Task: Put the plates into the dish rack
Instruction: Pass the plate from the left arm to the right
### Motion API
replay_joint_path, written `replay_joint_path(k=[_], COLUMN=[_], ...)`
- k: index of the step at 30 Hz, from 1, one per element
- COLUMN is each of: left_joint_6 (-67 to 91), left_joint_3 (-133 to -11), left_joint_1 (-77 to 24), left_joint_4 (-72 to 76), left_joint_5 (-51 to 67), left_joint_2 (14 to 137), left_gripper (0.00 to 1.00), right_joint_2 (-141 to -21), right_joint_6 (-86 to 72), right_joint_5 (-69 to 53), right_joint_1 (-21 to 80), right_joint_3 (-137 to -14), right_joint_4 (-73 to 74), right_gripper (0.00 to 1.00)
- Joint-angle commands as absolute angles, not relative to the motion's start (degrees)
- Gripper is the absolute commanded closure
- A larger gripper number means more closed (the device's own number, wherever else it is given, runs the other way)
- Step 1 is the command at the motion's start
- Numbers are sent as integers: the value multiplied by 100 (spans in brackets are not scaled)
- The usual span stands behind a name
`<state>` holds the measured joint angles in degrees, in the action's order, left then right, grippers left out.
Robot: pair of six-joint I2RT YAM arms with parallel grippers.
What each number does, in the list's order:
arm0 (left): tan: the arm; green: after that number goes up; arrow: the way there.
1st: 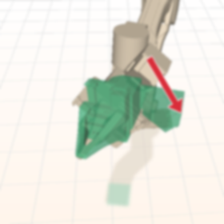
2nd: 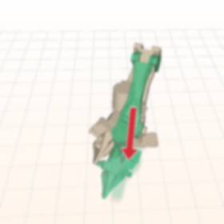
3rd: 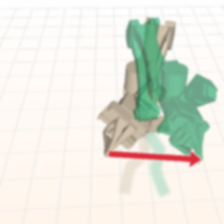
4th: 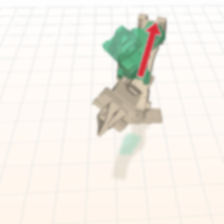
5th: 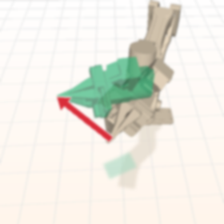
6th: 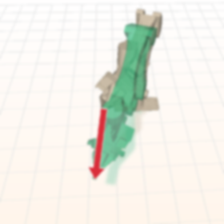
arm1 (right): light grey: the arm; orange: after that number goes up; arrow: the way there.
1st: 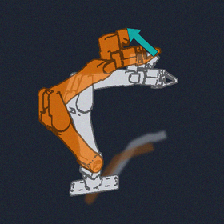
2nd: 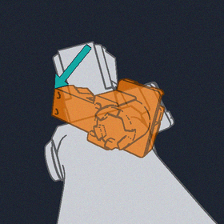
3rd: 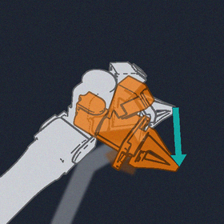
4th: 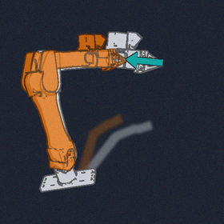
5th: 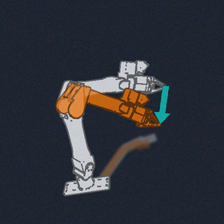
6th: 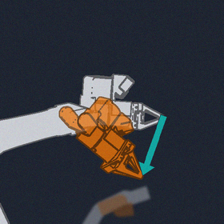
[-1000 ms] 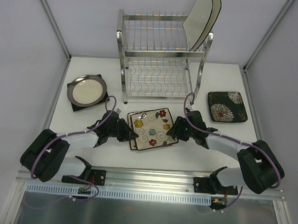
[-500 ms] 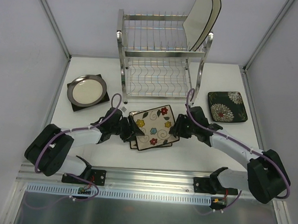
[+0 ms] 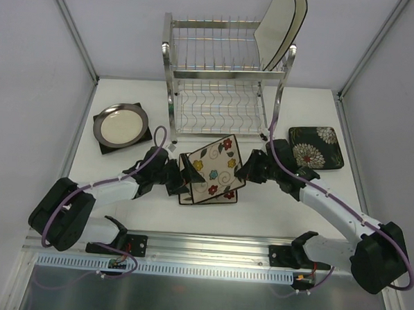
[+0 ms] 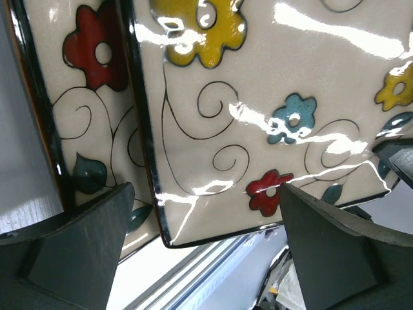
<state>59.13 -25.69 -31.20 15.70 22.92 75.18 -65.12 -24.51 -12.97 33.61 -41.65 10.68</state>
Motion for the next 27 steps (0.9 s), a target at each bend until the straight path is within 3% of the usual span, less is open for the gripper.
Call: replay_joint_path(k=[1,16,27], left_joint_6=[5766,5748,5959], left_joint_3=[-2654,-2461,-2513], left_joint_1=[-3155,-2962,-2856], left_joint_4=[1485,1494,1845], left_joint_5=[2171,2030,2241], left_joint_2=[7208,5978,5599], left_gripper=[5,1,1], right_joint_2=[-6284,-5696,-5081], right_joint_6=[-2523,-2698,-3287], right_joint_5=[-1371,-1547,-1977], right_joint_1=[3296,2944,2821], right_joint_3=[-4798,-5080,-5142], right_joint_4=[975,1169,318], right_gripper=[99,99,99])
